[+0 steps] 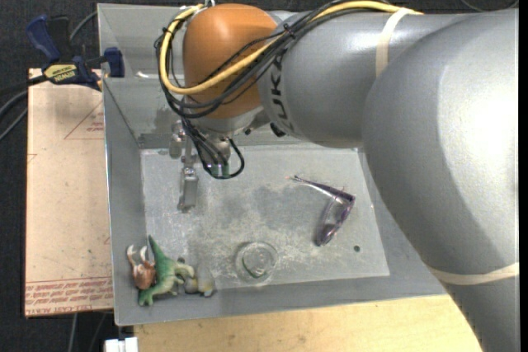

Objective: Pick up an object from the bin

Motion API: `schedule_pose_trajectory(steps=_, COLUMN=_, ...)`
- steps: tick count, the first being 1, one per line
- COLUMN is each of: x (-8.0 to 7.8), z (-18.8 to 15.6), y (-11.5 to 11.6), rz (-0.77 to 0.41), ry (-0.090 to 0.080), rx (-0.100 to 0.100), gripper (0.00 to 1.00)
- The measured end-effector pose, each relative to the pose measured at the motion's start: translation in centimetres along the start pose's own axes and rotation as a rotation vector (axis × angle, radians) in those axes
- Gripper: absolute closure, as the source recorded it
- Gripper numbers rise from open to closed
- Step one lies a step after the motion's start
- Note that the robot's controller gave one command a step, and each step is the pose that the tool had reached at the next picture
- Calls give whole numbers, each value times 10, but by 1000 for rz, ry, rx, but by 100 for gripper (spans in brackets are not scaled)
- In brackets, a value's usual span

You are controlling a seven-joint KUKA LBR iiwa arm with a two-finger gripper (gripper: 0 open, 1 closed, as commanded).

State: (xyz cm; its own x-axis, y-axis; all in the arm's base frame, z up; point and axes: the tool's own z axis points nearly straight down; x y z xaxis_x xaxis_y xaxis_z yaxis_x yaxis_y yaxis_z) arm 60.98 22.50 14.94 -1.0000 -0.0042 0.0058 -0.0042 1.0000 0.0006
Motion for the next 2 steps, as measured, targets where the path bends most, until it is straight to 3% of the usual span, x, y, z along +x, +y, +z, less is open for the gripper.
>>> schedule_pose_trajectory(steps=1, x=-2, z=-5, y=-1, rz=4, ry=-7, rx=-1, gripper=0)
schedule_pose_trajectory(steps=2, x=2, z=84, y=-32, rz=-32, ry=3, rx=1, gripper=0)
